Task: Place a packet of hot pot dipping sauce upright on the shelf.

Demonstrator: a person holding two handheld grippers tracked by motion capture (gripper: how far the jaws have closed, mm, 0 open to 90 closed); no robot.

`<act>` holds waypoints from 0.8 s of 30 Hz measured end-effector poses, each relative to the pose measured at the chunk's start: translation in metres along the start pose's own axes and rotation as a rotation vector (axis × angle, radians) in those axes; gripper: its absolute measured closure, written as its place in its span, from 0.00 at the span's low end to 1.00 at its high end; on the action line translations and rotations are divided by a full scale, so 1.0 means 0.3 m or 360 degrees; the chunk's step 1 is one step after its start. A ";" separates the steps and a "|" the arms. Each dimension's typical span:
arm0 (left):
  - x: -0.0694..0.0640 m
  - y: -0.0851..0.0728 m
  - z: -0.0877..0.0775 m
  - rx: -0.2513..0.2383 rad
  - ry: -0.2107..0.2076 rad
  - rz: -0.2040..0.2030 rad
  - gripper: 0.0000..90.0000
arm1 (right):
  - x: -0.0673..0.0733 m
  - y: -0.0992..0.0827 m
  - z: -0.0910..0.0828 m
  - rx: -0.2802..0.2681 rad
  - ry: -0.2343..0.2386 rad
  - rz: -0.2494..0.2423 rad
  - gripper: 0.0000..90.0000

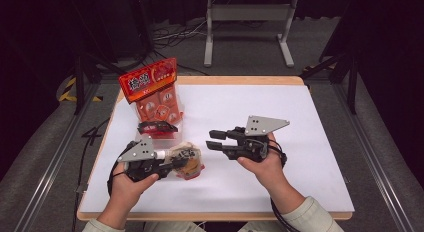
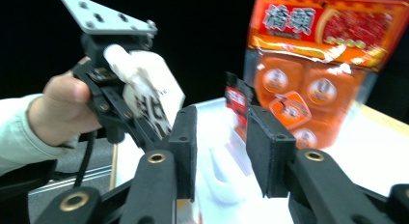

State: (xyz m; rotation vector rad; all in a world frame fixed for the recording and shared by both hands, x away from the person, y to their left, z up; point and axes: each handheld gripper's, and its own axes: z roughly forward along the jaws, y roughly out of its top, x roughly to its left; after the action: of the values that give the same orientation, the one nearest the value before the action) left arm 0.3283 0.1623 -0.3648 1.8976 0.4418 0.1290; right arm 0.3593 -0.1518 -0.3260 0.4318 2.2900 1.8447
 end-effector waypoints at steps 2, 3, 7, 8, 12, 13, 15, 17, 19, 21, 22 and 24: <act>0.011 0.003 -0.016 -0.0003 0.0019 0.0001 0.94 | -0.012 -0.005 -0.012 0.0019 -0.0050 0.0013 0.69; 0.016 0.004 -0.022 -0.0006 0.0026 -0.0005 0.94 | -0.018 -0.008 -0.017 0.0022 -0.0067 0.0020 0.67; 0.036 0.010 -0.050 0.0000 0.0068 0.0003 0.94 | -0.050 -0.022 -0.044 0.0050 -0.0167 0.0038 0.64; 0.036 0.010 -0.050 0.0000 0.0068 0.0003 0.94 | -0.057 -0.026 -0.050 0.0052 -0.0181 0.0048 0.64; 0.049 0.019 -0.073 0.0000 0.0092 0.0019 0.94 | -0.075 -0.035 -0.066 0.0061 -0.0218 0.0066 0.64; 0.053 0.022 -0.079 0.0003 0.0096 0.0023 0.94 | -0.082 -0.039 -0.073 0.0059 -0.0229 0.0077 0.64; 0.058 0.026 -0.087 0.0006 0.0095 0.0034 0.94 | -0.093 -0.047 -0.081 0.0061 -0.0250 0.0093 0.64; 0.062 0.030 -0.094 0.0000 0.0097 0.0034 0.94 | -0.105 -0.056 -0.088 0.0069 -0.0270 0.0111 0.64; 0.065 0.034 -0.103 0.0001 0.0107 0.0036 0.94 | -0.112 -0.063 -0.091 0.0076 -0.0284 0.0123 0.64; 0.071 0.039 -0.114 0.0004 0.0121 0.0051 0.94 | -0.120 -0.070 -0.096 0.0086 -0.0301 0.0131 0.64; 0.073 0.040 -0.119 0.0007 0.0130 0.0049 0.94 | -0.123 -0.073 -0.099 0.0088 -0.0303 0.0138 0.64; 0.080 0.043 -0.133 0.0005 0.0144 0.0050 0.94 | -0.130 -0.078 -0.104 0.0092 -0.0316 0.0145 0.64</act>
State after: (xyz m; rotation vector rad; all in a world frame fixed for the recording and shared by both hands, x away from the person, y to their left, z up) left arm 0.3415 0.2023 -0.3411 1.9079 0.4733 0.2359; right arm 0.3836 -0.1979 -0.3439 0.7052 2.2278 1.6925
